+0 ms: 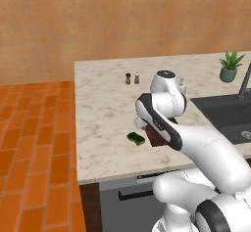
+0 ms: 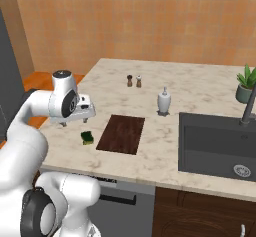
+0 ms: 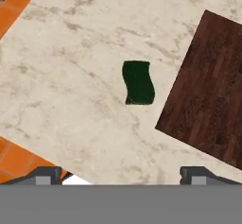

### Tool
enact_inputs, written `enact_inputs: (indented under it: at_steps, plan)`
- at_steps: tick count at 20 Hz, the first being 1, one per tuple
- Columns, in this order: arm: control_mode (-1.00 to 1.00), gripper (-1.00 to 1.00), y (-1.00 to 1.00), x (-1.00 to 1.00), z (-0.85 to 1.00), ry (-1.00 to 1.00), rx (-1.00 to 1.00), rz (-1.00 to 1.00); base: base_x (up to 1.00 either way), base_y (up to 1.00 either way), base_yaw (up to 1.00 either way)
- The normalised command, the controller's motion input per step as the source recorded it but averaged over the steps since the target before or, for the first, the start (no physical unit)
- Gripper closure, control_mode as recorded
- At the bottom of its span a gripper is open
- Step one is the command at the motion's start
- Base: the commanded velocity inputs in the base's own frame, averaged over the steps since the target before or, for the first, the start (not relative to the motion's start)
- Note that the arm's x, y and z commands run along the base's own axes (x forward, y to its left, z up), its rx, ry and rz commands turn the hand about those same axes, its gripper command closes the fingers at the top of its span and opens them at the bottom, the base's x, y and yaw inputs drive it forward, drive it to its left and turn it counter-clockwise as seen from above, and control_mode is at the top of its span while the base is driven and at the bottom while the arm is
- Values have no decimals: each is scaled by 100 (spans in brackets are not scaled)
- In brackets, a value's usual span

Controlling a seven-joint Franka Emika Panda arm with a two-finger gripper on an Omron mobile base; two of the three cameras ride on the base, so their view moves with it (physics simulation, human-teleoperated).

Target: Pick up the sponge from the counter and clean the cutting board by briefly scrubbing or pressing down on the cutting board. Once finished, release the sponge.

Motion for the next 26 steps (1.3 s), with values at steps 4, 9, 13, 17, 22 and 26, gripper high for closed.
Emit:
enact_inputs:
  at_steps: [4,9,13,17,22,26]
  plan:
    - [-100,-100,0,33,-40,0,-5,1,0,0,0]
    - [-100,-100,8,34,-40,0,-3,0,0,0,0]
    - [-100,-100,4,31,-33,0,0,0,0,0,0]
    - [-100,-100,7,22,-38,0,0,0,0,0,0]
    - [-100,-100,20,33,-32,0,0,0,0,0,0]
    - [-100,-100,8,35,-16,0,0,0,0,0,0]
